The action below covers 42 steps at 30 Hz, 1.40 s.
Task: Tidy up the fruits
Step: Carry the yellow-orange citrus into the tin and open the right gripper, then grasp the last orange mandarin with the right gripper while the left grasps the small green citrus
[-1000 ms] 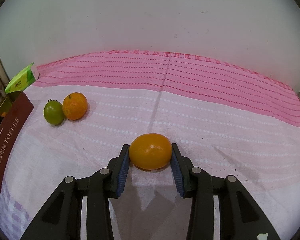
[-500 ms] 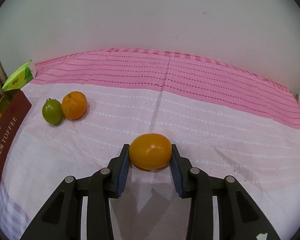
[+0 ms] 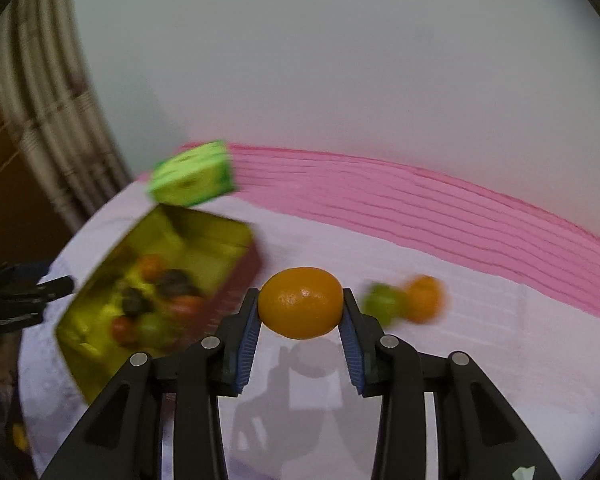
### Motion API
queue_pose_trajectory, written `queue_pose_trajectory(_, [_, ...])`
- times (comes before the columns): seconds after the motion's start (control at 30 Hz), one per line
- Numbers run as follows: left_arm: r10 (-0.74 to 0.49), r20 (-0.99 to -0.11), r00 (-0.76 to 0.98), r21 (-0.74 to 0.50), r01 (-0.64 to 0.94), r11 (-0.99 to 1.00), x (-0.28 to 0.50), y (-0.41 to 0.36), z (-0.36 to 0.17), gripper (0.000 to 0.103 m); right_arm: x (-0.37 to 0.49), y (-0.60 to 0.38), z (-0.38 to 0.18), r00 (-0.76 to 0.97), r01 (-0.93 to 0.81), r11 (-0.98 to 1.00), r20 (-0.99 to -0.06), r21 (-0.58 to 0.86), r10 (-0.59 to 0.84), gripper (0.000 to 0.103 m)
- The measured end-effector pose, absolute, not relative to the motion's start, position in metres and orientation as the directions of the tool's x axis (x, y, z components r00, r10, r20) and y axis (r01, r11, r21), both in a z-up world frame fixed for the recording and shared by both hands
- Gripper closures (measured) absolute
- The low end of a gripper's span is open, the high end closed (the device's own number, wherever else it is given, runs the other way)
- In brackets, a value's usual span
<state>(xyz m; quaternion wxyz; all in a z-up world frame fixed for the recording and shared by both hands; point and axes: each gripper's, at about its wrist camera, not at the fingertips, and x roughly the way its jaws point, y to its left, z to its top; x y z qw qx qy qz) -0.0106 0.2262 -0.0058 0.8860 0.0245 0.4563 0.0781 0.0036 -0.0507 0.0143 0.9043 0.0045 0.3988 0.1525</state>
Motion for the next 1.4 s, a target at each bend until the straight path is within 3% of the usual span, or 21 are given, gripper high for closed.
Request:
queue_pose_trajectory(0.3, [0.213, -0.814, 0.541, 0.129, -0.19, 0.973, -0.026, 0.253, -0.013, 0.033, 0.011, 0.041, 0.0, 0.558, -0.425, 0.9, -0.753, 0.101, 0.348, 0.068])
queue_pose_trajectory(0.87, [0.189, -0.816, 0.545, 0.096, -0.195, 0.976, -0.023, 0.262, -0.011, 0.033, 0.027, 0.077, -0.032, 0.494, -0.45, 0.892, -0.82, 0.044, 0.29, 0.066])
queue_pose_trajectory(1.4, [0.176, -0.824, 0.539, 0.097, -0.172, 0.98, -0.022, 0.256, -0.013, 0.031, 0.019, 0.054, 0.005, 0.557, -0.416, 0.906, -0.767, 0.075, 0.319, 0.056])
